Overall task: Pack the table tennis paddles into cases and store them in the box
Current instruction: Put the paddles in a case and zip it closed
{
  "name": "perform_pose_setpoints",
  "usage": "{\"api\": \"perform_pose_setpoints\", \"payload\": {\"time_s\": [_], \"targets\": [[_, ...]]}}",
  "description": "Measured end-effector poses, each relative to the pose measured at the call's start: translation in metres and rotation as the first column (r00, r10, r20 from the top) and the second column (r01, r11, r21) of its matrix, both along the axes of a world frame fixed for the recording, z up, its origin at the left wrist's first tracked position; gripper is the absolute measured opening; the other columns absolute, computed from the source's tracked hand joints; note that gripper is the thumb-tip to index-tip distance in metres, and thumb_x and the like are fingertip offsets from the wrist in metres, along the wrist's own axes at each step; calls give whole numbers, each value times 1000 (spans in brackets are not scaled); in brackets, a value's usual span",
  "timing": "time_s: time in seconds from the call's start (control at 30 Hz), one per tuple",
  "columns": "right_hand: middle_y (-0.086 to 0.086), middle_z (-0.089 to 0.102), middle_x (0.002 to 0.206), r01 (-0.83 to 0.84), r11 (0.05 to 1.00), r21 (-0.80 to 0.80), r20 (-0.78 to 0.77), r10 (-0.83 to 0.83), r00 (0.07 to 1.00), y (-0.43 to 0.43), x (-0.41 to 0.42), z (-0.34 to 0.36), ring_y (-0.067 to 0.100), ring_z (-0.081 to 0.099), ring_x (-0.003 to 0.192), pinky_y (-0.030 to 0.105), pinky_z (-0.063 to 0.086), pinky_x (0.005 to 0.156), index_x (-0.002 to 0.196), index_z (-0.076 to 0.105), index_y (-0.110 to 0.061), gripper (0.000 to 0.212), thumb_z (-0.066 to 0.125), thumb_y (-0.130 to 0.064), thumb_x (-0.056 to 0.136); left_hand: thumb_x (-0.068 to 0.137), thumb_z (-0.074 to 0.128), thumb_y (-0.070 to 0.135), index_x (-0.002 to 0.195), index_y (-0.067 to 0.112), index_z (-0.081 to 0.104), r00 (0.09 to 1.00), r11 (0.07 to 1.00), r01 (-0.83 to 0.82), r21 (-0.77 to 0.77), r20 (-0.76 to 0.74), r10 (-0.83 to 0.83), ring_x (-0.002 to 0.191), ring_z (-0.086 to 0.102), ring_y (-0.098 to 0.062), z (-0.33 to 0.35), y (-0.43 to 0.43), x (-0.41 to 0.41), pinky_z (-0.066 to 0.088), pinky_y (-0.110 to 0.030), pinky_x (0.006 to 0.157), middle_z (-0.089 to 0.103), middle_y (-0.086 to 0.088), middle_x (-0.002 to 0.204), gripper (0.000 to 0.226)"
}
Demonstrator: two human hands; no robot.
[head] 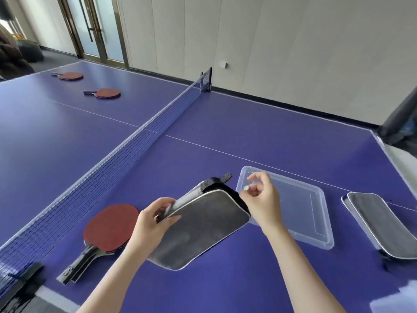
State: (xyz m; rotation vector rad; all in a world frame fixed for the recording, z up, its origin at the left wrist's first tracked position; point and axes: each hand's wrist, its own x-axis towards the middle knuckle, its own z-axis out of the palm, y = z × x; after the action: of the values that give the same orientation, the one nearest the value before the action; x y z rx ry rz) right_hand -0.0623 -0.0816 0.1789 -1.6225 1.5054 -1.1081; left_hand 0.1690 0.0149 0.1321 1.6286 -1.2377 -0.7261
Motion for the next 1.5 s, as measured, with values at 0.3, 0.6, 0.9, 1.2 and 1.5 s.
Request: {"api": "perform_pose_setpoints", "payload": {"time_s": [0.3, 0.6, 0.9, 1.2, 1.5], "targets": [[-11, 69, 69, 123, 991, -54, 55, -120, 991, 3, 5, -4, 4, 63, 61, 12, 49, 61, 75, 69, -25, 23, 68, -2, 80, 83, 66, 4, 98, 11, 68, 784, 993, 110, 48, -618, -56, 82, 64, -26, 15, -40, 61, 52, -43, 79, 66, -14, 93, 16], [0, 65, 88, 81, 974, -210, 86, -65, 994, 3, 33, 22, 6, 61, 78, 13, 49, 74, 97, 66, -21, 23, 66, -2, 84, 75, 67, 17, 96, 21, 67, 673, 980, 195, 45, -733, -100, 76, 71, -23, 25, -58, 106, 60, -39, 61, 71, -10, 93, 21], [-16, 66, 102, -182, 968, -173, -95, 168, 981, -5, 47, 28, 3, 63, 96, 20, 50, 85, 106, 68, -21, 46, 46, 13, 86, 73, 69, 12, 102, 14, 66, 730, 962, 269, 37, -659, -179, 89, 68, -32, 17, -45, 111, 58, -45, 74, 69, -16, 106, 29], [-10, 69, 102, -173, 977, -127, 6, 175, 985, 2, 33, 14, 3, 65, 87, 12, 49, 75, 103, 63, -35, 64, 45, 20, 77, 75, 69, 15, 101, 17, 67, 676, 949, 306, 78, -720, -159, 83, 70, -25, 6, -39, 98, 59, -40, 70, 71, -13, 100, 26], [-1, 67, 81, -8, 897, -442, -64, -22, 998, 7, 21, 6, 9, 62, 74, 23, 51, 71, 85, 72, -8, 19, 64, 9, 82, 75, 65, 12, 97, 17, 67, 641, 956, 283, 74, -756, -131, 78, 68, -23, 12, -33, 82, 58, -37, 66, 69, -12, 96, 22]]}}
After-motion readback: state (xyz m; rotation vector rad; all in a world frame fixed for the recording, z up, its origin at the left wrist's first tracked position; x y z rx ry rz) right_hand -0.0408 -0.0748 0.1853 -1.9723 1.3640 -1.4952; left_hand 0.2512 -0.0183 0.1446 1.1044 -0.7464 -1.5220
